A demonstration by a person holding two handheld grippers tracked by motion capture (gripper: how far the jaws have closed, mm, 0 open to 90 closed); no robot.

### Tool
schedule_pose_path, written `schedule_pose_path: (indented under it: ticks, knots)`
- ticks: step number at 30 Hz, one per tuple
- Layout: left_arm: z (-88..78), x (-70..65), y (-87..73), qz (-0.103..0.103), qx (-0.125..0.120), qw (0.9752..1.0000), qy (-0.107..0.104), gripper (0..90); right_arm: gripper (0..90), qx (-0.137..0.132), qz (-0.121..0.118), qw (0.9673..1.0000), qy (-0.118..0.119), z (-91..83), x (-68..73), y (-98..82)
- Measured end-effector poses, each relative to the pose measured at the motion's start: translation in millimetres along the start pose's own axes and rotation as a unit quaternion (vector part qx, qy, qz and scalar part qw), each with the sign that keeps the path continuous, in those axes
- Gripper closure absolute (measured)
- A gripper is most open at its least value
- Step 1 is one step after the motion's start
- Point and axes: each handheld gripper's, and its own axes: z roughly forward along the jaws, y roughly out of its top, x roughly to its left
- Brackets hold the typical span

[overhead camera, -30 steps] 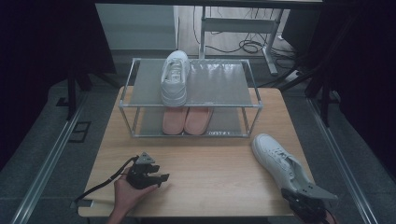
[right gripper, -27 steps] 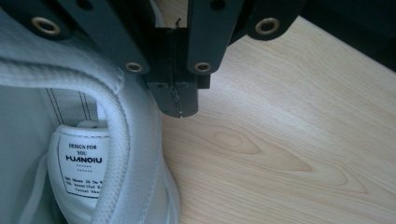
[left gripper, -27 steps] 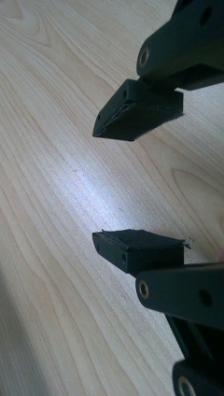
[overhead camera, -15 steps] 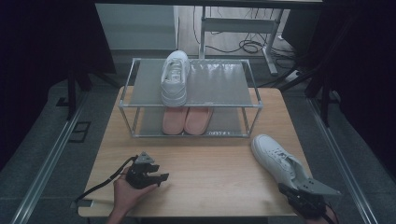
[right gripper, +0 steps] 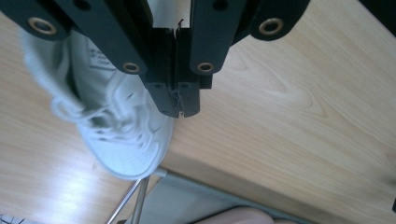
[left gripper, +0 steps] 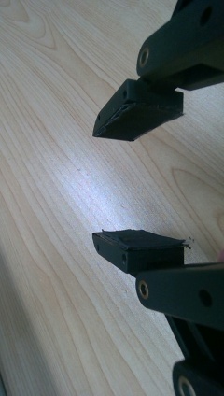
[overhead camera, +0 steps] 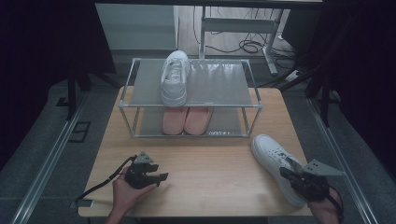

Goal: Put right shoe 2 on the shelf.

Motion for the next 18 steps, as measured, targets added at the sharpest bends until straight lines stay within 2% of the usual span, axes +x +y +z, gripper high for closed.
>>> schedule_pose_path:
  ticks: [8,13,14,15,16,17,18]
  knots:
    - [2.4,0.0,-0.1,0.000,0.004,1.0000,-0.002,44.0,87.5,-0.004,0.011,0.9999,0.003,-3.3,-19.2,13.7]
    - [1.5,0.3,0.0,0.000,0.002,1.0000,-0.002,44.0,86.3,0.003,0.025,0.9997,-0.008,-2.6,-36.7,14.4]
    - [1.5,0.3,0.0,0.000,0.002,1.0000,-0.002,44.0,86.3,0.003,0.025,0.9997,-0.008,-2.6,-36.7,14.4]
    - [1.5,0.4,0.0,0.000,0.002,1.0000,-0.002,43.9,82.8,0.003,0.030,0.9995,-0.011,-1.8,-43.6,12.9]
    - [1.6,0.3,0.0,0.000,0.003,1.0000,-0.002,43.9,82.8,0.003,0.030,0.9995,-0.011,-1.8,-43.6,12.9]
    - [2.3,0.2,-0.2,0.000,0.004,1.0000,-0.001,43.9,74.9,0.008,0.031,0.9993,-0.017,-1.5,-50.0,11.4]
    - [2.3,0.2,-0.2,0.000,0.004,1.0000,-0.001,43.9,72.4,0.008,0.031,0.9993,-0.021,-1.6,-53.6,10.5]
